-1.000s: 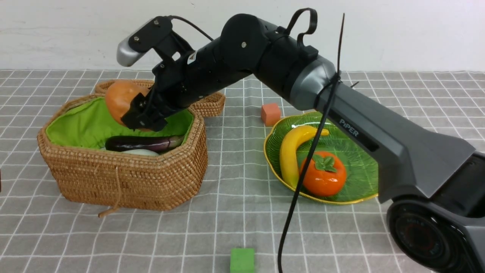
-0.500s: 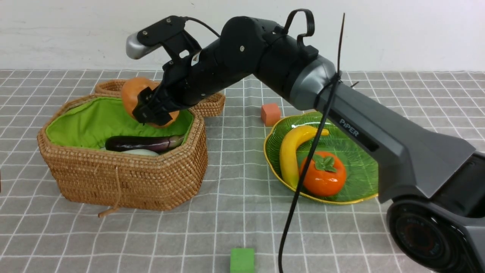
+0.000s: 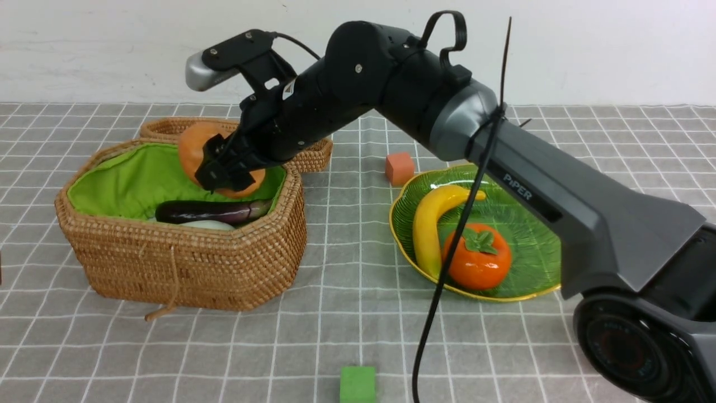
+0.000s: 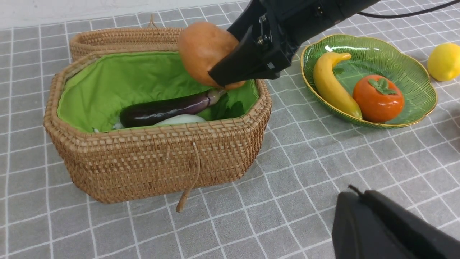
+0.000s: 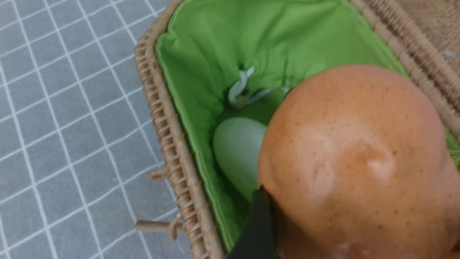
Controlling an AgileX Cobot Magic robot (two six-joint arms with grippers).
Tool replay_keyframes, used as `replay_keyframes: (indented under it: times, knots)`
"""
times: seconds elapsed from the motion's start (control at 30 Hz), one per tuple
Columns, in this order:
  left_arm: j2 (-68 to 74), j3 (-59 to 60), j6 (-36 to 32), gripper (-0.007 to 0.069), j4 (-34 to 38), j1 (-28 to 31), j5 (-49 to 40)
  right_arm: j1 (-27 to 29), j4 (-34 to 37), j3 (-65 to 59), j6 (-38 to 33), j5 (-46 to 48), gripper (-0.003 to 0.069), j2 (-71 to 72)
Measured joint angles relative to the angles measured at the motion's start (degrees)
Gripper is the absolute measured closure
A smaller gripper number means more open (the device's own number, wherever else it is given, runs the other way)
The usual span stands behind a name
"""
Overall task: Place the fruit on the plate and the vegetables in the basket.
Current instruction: Use the right arm to grab a potato and put it into the left basket
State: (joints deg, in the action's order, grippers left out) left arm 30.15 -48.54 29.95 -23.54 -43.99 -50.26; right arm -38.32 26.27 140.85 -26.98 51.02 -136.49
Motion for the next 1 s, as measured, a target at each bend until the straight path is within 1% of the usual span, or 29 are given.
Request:
replay_keyframes:
  times: [0.07, 0.17, 0.33, 0.43, 0.5, 0.57, 0.6, 0.63, 0.7, 0.83, 1.0]
  knots:
    - [0.0, 0.0, 0.0, 0.0637, 0.0, 0.0, 0.0, 0.0, -0.64, 0.0, 0.15, -0.46, -0.0017, 0.36]
    - [0.0, 0.0, 0.0, 0.0637, 0.0, 0.0, 0.0, 0.0, -1.11, 0.0, 0.15, -0.76, -0.0027, 0.89]
    - [0.0, 0.0, 0.0, 0.0637, 0.0, 0.0, 0.0, 0.0, -0.02, 0.0, -0.47, -2.27, -0.0021, 1.49]
    - [0.0, 0.0, 0.0, 0.0637, 0.0, 0.0, 0.0, 0.0, 1.3, 0.0, 1.79, -1.66, -0.0018, 1.62]
    - [0.0, 0.0, 0.0, 0.0637, 0.0, 0.0, -0.04, -0.19, -0.75, 0.0, 1.06, -3.6, -0.0015, 1.69]
    - [0.0, 0.0, 0.0, 0.0637, 0.0, 0.0, -0.04, -0.31, -1.89, 0.0, 2.64, -6.75, -0.001, 1.35]
    - [0.0, 0.0, 0.0, 0.0637, 0.0, 0.0, 0.02, -0.25, -0.74, 0.0, 5.41, -7.03, -0.0001, 1.07]
    - [0.0, 0.0, 0.0, 0.0637, 0.0, 0.0, 0.02, -0.21, -0.22, 0.0, 6.05, -6.77, 0.0007, 1.05]
    - [0.0, 0.0, 0.0, 0.0637, 0.0, 0.0, 0.14, -0.29, -0.02, -0.06, 4.86, -7.73, 0.003, 0.86]
    - [0.0, 0.0, 0.0, 0.0637, 0.05, 0.0, 0.14, -0.48, 1.04, 0.0, 4.17, -9.61, 0.0038, 0.13]
    - [0.0, 0.0, 0.0, 0.0637, 0.0, 0.0, 0.14, -0.48, 4.8, 0.0, 7.95, -6.6, 0.0038, -2.25]
